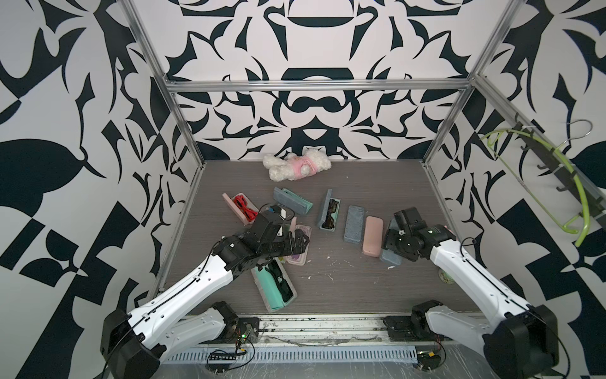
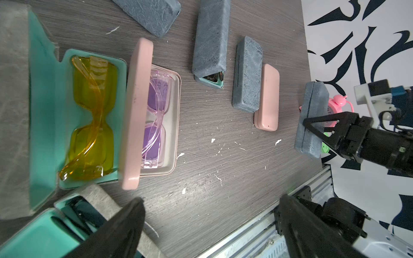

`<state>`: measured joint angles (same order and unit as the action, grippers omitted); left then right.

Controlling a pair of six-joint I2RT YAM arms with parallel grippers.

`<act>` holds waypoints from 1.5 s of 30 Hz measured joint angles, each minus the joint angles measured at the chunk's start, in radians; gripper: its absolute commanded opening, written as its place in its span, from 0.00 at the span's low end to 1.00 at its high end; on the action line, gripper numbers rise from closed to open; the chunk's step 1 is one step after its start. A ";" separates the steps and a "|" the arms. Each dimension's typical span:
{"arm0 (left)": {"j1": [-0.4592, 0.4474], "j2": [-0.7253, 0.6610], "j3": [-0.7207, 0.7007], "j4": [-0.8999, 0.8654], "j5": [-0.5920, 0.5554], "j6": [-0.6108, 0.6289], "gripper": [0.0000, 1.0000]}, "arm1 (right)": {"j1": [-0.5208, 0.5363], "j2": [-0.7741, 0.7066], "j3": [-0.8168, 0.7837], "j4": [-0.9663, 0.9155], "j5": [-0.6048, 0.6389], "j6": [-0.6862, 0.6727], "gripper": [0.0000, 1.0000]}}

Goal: Close the glasses case
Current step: Adjust the glasses case at the center of the board.

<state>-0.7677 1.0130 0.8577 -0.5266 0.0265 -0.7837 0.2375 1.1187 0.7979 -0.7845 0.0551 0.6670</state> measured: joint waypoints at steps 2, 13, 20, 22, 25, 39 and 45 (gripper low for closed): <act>0.000 0.001 -0.001 0.003 0.000 0.000 0.99 | -0.050 0.037 -0.002 0.010 -0.027 -0.041 0.57; 0.000 0.002 -0.016 0.013 0.000 0.000 0.99 | -0.105 0.216 -0.038 0.137 -0.107 -0.136 0.57; 0.000 0.002 -0.017 0.013 0.000 0.000 0.99 | -0.113 0.285 -0.027 0.184 -0.108 -0.164 0.56; 0.000 0.002 -0.017 0.013 -0.001 0.000 0.99 | -0.113 0.314 -0.006 0.196 -0.109 -0.175 0.56; 0.000 0.002 -0.017 0.013 -0.002 0.000 0.99 | -0.113 0.367 0.014 0.235 -0.104 -0.193 0.55; 0.000 0.000 -0.017 0.013 -0.004 0.000 0.99 | -0.112 0.504 0.119 0.290 -0.069 -0.256 0.59; 0.000 0.005 -0.017 0.014 -0.003 -0.001 0.99 | -0.112 0.512 0.126 0.295 -0.069 -0.261 0.74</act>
<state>-0.7677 1.0180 0.8410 -0.5129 0.0235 -0.7845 0.1257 1.6310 0.9241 -0.4892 -0.0143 0.4057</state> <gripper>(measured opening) 0.992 0.700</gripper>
